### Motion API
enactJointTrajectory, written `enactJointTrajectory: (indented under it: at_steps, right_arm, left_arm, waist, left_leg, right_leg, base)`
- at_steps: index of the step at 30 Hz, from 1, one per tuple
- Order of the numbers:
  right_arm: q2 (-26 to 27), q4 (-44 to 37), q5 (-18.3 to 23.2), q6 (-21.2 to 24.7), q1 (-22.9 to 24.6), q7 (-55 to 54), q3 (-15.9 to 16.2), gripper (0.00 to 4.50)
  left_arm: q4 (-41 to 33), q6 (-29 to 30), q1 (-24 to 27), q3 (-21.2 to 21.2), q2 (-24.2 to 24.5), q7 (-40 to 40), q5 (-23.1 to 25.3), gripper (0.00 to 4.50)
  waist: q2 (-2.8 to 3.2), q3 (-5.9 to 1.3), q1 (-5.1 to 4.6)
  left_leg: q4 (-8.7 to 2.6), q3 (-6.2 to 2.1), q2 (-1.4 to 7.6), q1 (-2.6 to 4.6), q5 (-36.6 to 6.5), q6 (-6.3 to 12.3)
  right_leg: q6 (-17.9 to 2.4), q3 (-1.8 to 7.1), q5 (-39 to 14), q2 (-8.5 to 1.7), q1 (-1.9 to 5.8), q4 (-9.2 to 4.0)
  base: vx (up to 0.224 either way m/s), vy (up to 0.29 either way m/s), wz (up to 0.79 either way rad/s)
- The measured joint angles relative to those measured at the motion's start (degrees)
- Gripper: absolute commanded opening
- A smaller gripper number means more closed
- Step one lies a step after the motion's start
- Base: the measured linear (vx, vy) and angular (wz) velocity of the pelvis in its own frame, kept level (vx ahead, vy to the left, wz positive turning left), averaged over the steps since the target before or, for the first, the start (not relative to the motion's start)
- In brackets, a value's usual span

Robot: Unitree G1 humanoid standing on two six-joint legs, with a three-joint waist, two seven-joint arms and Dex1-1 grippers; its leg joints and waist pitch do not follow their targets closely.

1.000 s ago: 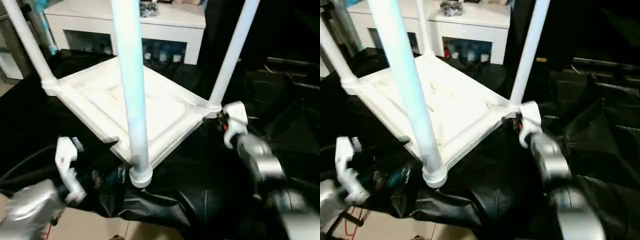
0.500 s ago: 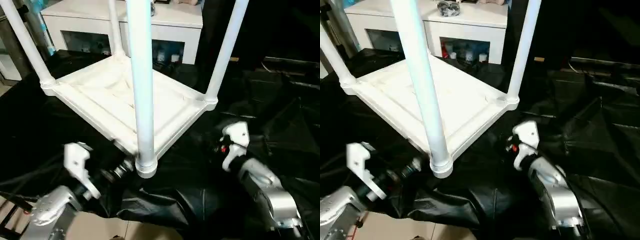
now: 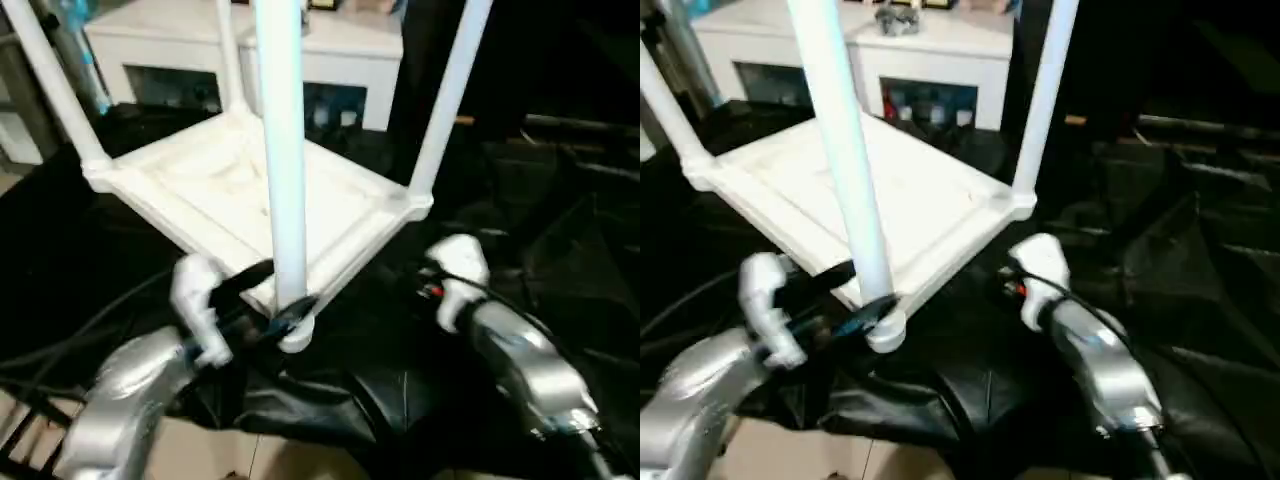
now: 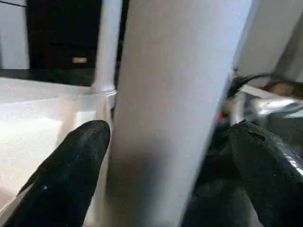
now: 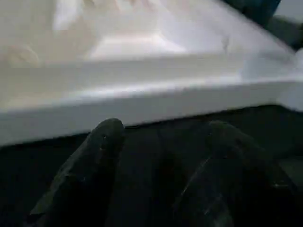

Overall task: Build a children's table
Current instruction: Rotate table base

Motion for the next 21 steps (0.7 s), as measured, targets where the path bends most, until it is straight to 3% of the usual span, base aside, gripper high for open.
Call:
enactJointTrajectory:
  at_steps: [3,10,18,21]
  right_arm:
    - [0.9,5.88,-2.28,-1.02,-4.19,-0.7,1.99,3.12]
    - [2.51,16.74,-4.19,-4.39,-9.26,-1.6,1.78,3.12]
    - [2.68,21.53,-4.29,-7.28,-10.71,-2.42,-0.31,3.12]
    - [2.52,22.65,-4.39,-8.38,-10.74,-3.41,-0.96,3.12]
  left_arm:
    - [1.22,-0.03,-2.97,-1.88,-1.76,-1.17,0.05,4.45]
    - [3.63,-0.1,-6.62,-6.2,-4.73,-2.97,0.53,4.45]
    - [9.54,-3.41,-10.46,-11.49,-11.06,-2.87,4.57,4.45]
    - [14.96,-5.9,-13.68,-13.31,-14.86,-1.08,6.88,4.45]
  waist:
    - [0.03,-0.02,0.03]
    - [0.04,-0.01,0.21]
    - [0.06,0.0,-0.42]
    - [0.41,0.02,-0.56]
  left_leg:
    - [-0.02,0.0,0.01,0.0,0.01,-0.02]
    - [0.01,0.07,0.05,-0.04,0.03,-0.02]
    - [0.09,0.11,0.08,-0.04,0.03,-0.01]
    - [0.15,0.11,0.07,-0.03,0.03,-0.01]
  right_leg:
    - [-0.15,0.0,0.2,0.0,0.0,0.02]
    - [-0.29,0.02,0.23,0.02,0.0,-0.02]
    - [-0.31,0.05,0.21,0.02,0.02,-0.1]
    - [-0.32,0.05,0.23,0.0,0.05,-0.08]
  base:
    - [0.0,0.0,0.0]
    - [0.0,0.0,0.0]
    - [0.0,0.0,0.0]
    - [0.0,0.0,0.0]
